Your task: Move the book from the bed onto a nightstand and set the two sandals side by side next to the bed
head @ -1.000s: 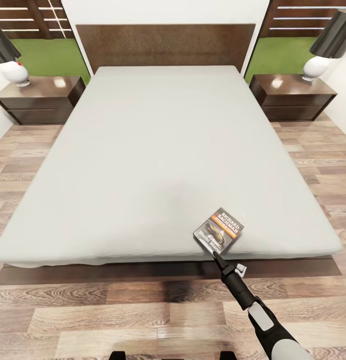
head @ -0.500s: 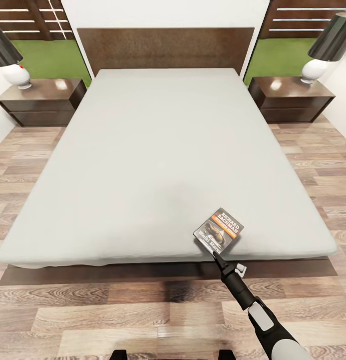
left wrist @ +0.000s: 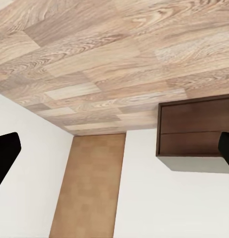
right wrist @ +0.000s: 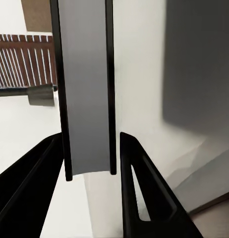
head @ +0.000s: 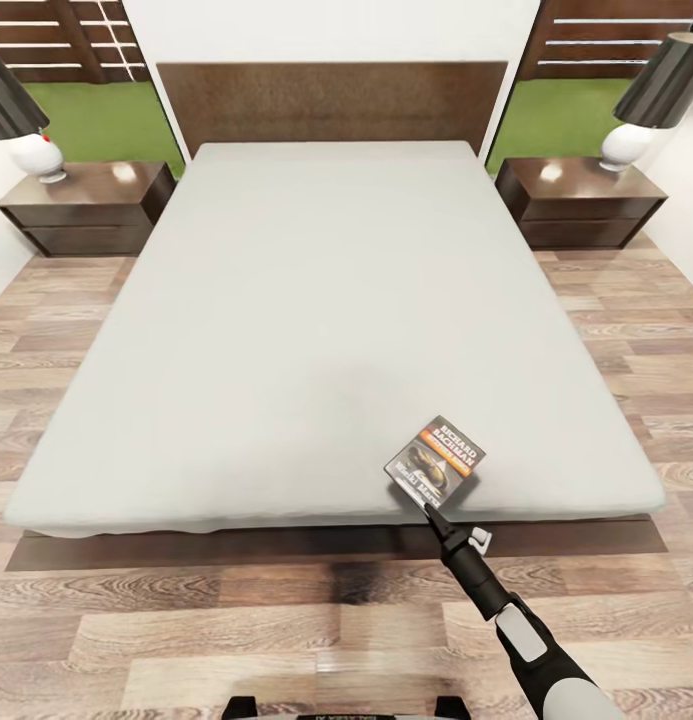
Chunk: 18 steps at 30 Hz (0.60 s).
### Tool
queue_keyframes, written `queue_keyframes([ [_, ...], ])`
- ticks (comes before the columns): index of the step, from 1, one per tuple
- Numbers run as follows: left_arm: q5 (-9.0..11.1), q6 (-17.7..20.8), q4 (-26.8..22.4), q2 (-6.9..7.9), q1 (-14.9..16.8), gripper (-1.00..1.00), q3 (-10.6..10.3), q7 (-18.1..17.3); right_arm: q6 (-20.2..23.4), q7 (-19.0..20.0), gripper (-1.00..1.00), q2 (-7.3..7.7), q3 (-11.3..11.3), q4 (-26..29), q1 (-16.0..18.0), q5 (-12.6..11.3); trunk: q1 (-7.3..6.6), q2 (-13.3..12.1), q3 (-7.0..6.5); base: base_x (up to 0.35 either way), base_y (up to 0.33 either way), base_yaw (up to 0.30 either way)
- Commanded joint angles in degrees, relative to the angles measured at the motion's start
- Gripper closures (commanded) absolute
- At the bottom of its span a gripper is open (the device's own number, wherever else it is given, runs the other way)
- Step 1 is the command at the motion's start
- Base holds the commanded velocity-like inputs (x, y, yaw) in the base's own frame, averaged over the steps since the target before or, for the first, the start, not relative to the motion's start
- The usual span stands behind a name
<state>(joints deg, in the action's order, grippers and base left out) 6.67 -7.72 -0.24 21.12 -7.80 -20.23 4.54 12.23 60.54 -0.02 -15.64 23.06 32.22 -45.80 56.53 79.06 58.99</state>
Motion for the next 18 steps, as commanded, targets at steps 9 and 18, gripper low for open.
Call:
queue_keyframes([
  [9,0.54,-0.19,-0.02,-0.01,-0.02,-1.00,-0.58,0.12,1.10,0.60,1.00,0.11,2.64,0.05,0.02,-0.36,-1.98,-3.61,-1.60,0.000,0.000,0.000],
  [18,0.54,-0.26,-0.02,-0.02,-0.08,-1.00,-0.65,0.12,1.18,0.99,1.00,0.22,6.14,0.50,0.02,-0.39,-3.96,-7.22,-3.22,0.000,0.000,0.000],
])
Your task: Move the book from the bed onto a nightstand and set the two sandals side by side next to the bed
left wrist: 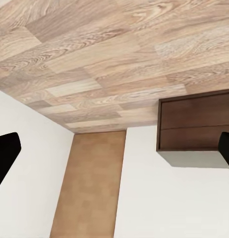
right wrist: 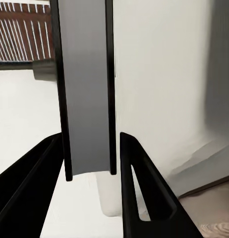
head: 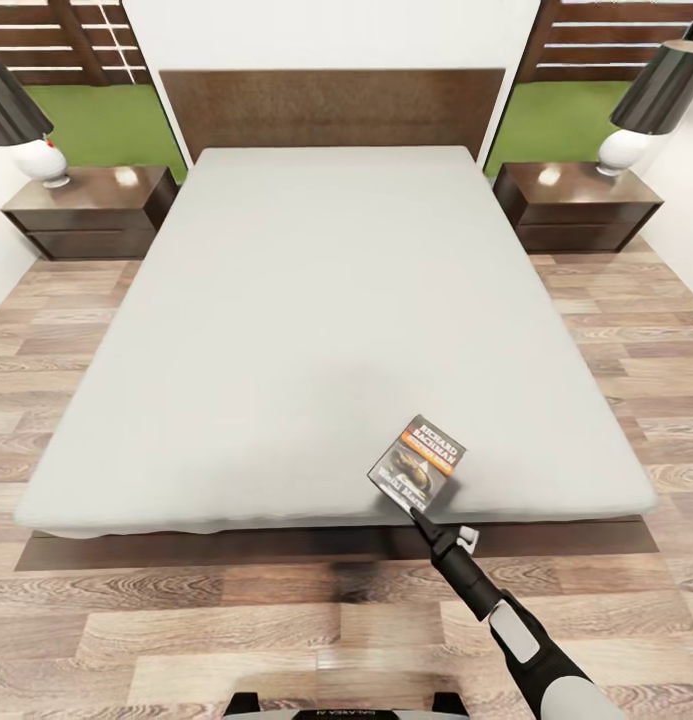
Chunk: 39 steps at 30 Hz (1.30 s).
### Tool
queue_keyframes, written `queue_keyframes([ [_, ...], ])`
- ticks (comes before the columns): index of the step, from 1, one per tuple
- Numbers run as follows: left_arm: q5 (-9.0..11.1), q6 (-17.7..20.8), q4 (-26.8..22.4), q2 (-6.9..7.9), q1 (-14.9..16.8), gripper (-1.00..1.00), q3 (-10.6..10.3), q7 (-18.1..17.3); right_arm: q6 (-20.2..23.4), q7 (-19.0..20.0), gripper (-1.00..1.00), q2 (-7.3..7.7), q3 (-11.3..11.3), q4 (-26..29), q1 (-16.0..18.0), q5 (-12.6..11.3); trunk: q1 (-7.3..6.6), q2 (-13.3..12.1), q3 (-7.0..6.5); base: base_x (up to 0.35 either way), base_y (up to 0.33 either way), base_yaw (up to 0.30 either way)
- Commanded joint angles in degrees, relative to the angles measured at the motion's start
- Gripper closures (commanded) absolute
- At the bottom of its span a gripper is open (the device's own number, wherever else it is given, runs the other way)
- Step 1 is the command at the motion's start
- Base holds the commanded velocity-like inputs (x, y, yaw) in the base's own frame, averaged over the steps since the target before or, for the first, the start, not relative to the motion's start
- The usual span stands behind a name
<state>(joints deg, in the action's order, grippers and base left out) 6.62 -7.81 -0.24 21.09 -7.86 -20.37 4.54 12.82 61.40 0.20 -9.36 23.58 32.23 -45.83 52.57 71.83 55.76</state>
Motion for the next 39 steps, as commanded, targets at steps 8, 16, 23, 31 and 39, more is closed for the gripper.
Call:
queue_keyframes([
  [8,0.59,-0.19,-0.03,0.02,-0.05,-1.00,-0.53,0.12,0.50,0.24,1.00,-0.07,1.23,0.17,0.02,-0.39,-1.76,-3.20,-1.42,0.000,0.000,0.000],
  [16,0.59,-0.19,-0.03,0.05,-0.05,-1.00,-0.54,0.12,0.26,0.96,1.00,-0.19,1.66,0.22,0.01,-0.40,-3.52,-6.41,-2.86,0.000,0.000,0.000],
  [23,0.59,-0.19,-0.03,0.07,-0.05,-1.00,-0.54,0.12,0.05,2.96,1.00,-0.28,1.87,0.42,0.01,-0.40,-5.05,-9.22,-4.12,0.000,0.000,0.000],
  [31,0.59,-0.19,-0.03,0.02,-0.04,-1.00,-0.54,0.14,0.00,4.41,1.00,-0.29,3.52,0.80,-0.01,-0.34,-6.81,-12.43,-5.55,0.000,0.000,0.000],
  [39,0.59,-0.22,-0.03,0.00,-0.05,-1.00,-0.54,0.15,0.05,4.55,1.00,-0.54,7.36,2.00,-0.05,-0.32,-8.57,-15.64,-6.99,0.000,0.000,0.000],
])
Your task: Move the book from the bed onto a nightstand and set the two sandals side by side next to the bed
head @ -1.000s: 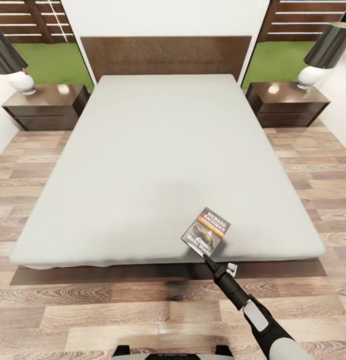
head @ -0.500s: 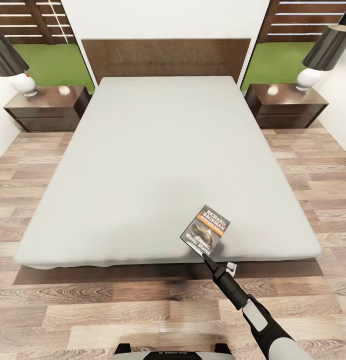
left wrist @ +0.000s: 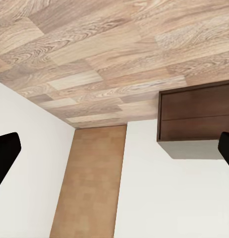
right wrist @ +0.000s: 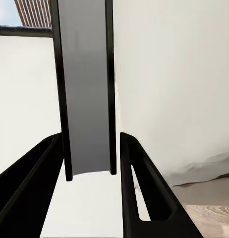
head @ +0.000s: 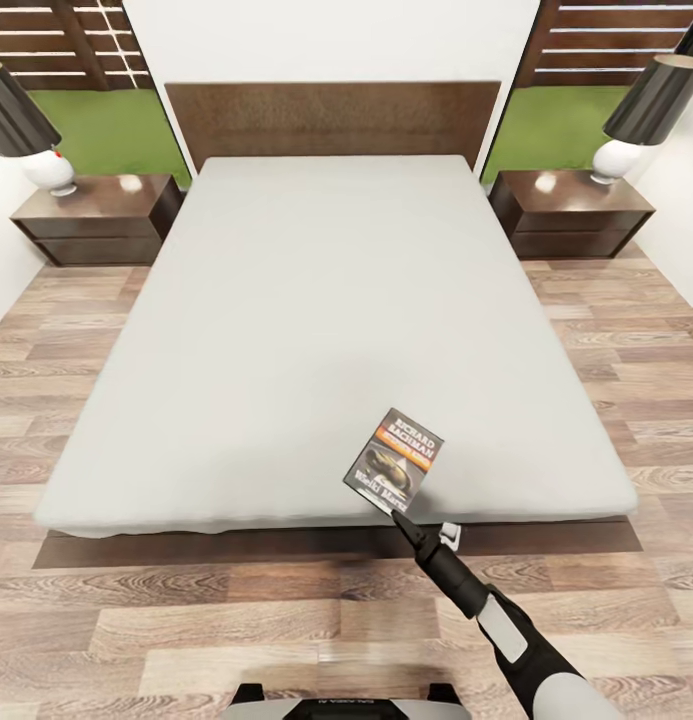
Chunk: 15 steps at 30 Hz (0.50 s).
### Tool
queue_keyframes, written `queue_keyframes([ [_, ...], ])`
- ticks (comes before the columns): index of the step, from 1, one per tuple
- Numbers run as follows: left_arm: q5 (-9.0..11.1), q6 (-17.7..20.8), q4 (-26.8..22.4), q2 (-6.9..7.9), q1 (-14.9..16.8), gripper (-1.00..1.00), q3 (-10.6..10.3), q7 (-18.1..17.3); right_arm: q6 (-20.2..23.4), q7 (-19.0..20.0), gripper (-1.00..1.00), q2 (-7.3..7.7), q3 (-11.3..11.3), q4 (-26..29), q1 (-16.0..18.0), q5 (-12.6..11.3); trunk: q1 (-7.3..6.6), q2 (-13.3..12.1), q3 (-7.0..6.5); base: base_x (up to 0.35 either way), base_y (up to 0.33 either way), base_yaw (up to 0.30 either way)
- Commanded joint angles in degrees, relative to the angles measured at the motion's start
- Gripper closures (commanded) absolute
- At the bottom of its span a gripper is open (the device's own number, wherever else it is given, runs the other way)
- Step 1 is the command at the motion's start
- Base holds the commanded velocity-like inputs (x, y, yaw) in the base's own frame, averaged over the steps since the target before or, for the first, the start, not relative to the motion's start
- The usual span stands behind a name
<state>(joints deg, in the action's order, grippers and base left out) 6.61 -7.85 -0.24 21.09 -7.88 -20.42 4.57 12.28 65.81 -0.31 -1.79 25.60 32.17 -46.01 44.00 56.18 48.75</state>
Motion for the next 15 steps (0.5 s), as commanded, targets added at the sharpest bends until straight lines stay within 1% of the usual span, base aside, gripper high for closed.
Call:
queue_keyframes([
  [1,0.59,-0.21,-0.03,0.00,-0.03,-1.00,-0.50,0.11,0.69,0.12,1.00,-0.07,0.17,0.31,-0.01,-0.14,-0.22,-0.39,-0.16,0.000,0.000,0.000],
  [4,0.61,-0.26,-0.03,0.00,-0.03,-1.00,-0.50,0.11,0.76,0.24,1.00,-0.14,0.90,1.01,-0.04,-0.17,-0.88,-1.59,-0.70,0.000,0.000,0.000],
  [15,0.67,-0.39,-0.03,0.00,-0.03,-1.00,-0.48,0.16,0.93,0.49,1.00,-0.09,1.45,1.65,-0.25,-0.31,-3.29,-6.00,-2.67,0.000,0.000,0.000],
])
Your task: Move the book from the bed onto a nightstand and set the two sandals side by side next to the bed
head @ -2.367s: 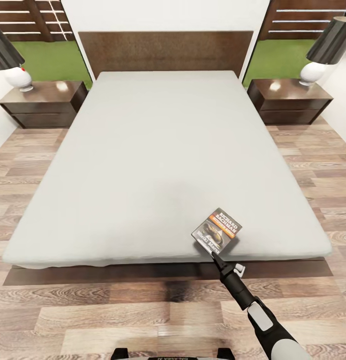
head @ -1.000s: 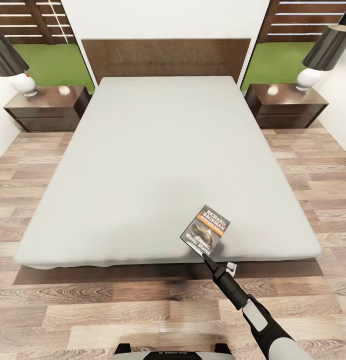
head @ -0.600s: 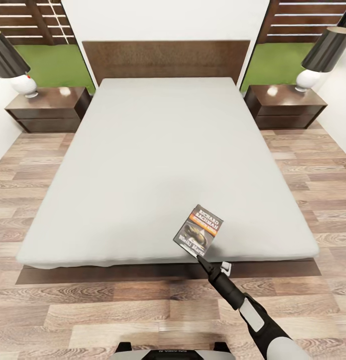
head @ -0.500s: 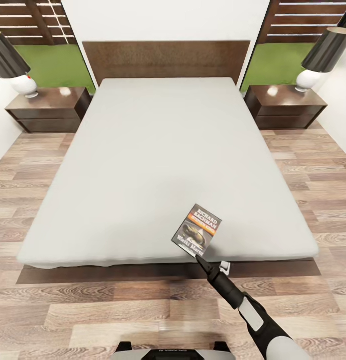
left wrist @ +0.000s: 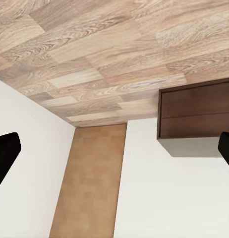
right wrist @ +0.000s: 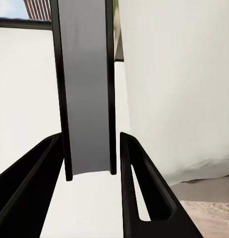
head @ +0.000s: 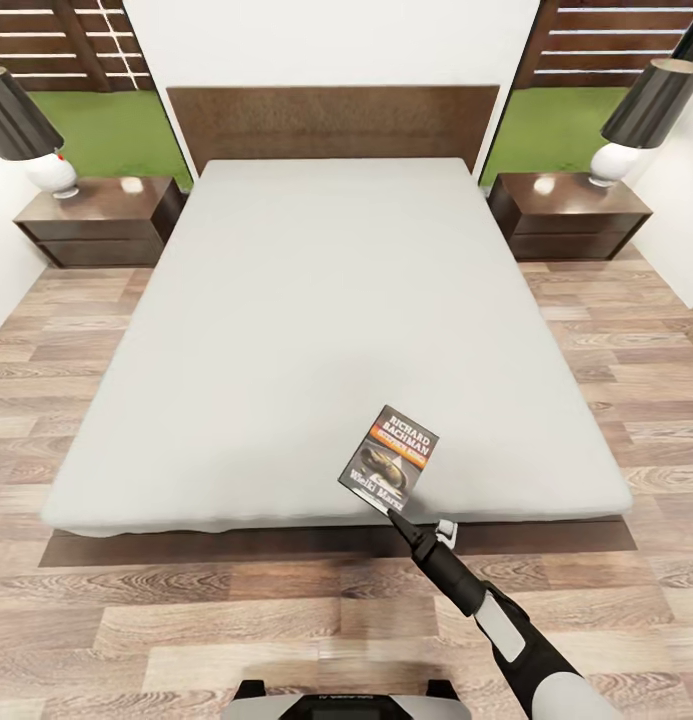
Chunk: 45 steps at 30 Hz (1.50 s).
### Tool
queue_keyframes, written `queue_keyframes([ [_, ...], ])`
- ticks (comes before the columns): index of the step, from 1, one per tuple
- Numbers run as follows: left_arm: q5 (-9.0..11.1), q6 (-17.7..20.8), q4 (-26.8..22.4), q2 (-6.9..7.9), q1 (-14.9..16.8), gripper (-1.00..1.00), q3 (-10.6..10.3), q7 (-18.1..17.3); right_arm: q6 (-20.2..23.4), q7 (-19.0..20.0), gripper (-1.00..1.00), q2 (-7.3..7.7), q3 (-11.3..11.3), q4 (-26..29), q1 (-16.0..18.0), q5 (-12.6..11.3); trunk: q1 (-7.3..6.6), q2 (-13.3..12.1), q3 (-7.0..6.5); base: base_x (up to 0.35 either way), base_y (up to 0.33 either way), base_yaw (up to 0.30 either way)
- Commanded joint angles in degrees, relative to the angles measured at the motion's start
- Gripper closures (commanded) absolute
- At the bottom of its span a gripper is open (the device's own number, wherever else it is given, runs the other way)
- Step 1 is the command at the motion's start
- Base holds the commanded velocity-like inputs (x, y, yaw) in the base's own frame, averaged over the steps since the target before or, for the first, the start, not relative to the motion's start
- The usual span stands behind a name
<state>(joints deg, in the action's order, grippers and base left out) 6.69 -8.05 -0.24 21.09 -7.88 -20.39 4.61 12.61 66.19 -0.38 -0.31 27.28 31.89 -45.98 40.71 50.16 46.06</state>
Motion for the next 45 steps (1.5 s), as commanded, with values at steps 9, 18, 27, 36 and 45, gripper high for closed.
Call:
queue_keyframes([
  [9,0.53,-0.14,-0.02,0.00,-0.06,-1.00,-0.53,0.13,0.68,0.25,1.00,0.14,0.10,0.06,-0.01,-0.27,-1.97,-3.59,-1.60,0.000,0.000,0.000],
  [18,0.52,-0.13,-0.02,0.00,-0.10,-1.00,-0.53,0.14,0.57,1.25,1.00,0.08,-0.02,0.01,-0.05,-0.38,-3.95,-7.20,-3.21,0.000,0.000,0.000],
  [27,0.52,-0.12,-0.02,0.00,-0.08,-1.00,-0.53,0.14,0.64,1.44,1.00,0.03,-0.11,-0.03,-0.07,-0.59,-5.92,-10.81,-4.83,0.000,0.000,0.000],
  [36,0.52,-0.12,-0.02,0.00,-0.07,-1.00,-0.53,0.14,0.66,1.11,1.00,-0.06,-0.03,-0.04,-0.07,-0.44,-7.90,-14.42,-6.44,0.000,0.000,0.000],
  [45,0.52,-0.15,-0.02,0.00,-0.07,-1.00,-0.53,0.14,0.62,0.85,1.00,-0.13,-0.02,-0.14,-0.08,-0.38,-9.88,-18.03,-8.06,0.000,0.000,0.000],
])
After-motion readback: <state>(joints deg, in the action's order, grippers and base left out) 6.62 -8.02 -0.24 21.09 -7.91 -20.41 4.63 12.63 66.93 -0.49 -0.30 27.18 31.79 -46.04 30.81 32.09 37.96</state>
